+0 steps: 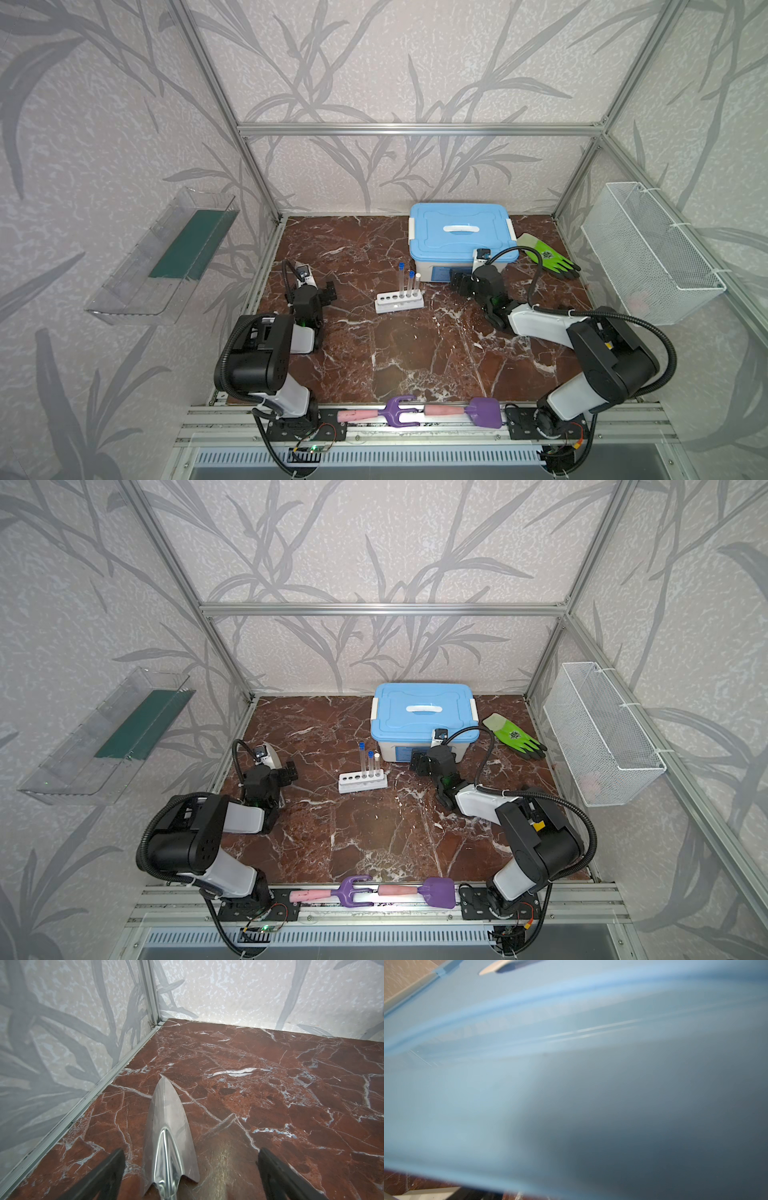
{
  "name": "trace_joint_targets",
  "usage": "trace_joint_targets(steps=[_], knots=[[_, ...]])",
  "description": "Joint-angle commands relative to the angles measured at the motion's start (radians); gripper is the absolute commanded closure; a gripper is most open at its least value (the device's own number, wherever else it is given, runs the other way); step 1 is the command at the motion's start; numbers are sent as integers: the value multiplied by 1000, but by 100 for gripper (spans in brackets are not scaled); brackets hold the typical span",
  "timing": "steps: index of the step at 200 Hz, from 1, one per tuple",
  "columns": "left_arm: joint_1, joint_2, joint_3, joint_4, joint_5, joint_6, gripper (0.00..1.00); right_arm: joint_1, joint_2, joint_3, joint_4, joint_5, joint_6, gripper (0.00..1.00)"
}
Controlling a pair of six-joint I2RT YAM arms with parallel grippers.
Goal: Organize the chemistry lab equipment
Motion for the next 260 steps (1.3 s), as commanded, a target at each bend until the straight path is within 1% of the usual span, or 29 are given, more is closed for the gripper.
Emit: trace_joint_targets(steps=[1,30,57,69,86,101,113,130,157,175,197,223,250,260], knots=[[5,-10,17,4,-2,-4,1,-15,-45,31,4,14,-77,4],[5,-12,19,-1,-4,-6,0,-49,-168,-12,-67,-34,-151,3],[5,-12,22,-7,-6,-6,0,-76,-334,-86,-170,-14,-231,2],[5,-10,23,-7,-5,-6,0,-111,-400,-123,-213,-11,-271,1],[5,-10,23,-8,-5,-6,0,-176,-478,-180,-240,21,-315,0],[5,-10,23,-9,-6,-6,1,-237,-532,-240,-220,37,-330,0],[5,-10,23,-8,-6,-6,1,-272,-547,-290,-180,55,-347,1],[5,-10,24,-8,-5,-6,1,-299,-533,-349,-100,82,-358,1],[5,-11,23,-9,-6,-6,0,-304,-438,-428,105,169,-379,1],[5,-11,23,-9,-6,-5,1,-310,-421,-413,97,200,-359,1],[6,-11,23,-9,-5,-6,1,-318,-381,-429,188,186,-382,1],[6,-11,23,-9,-6,-6,0,-350,-318,-446,344,133,-404,1],[5,-11,24,-8,-6,-5,1,-369,-170,-443,568,41,-414,1],[5,-10,23,-9,-6,-5,0,-370,-100,-411,563,19,-422,1]])
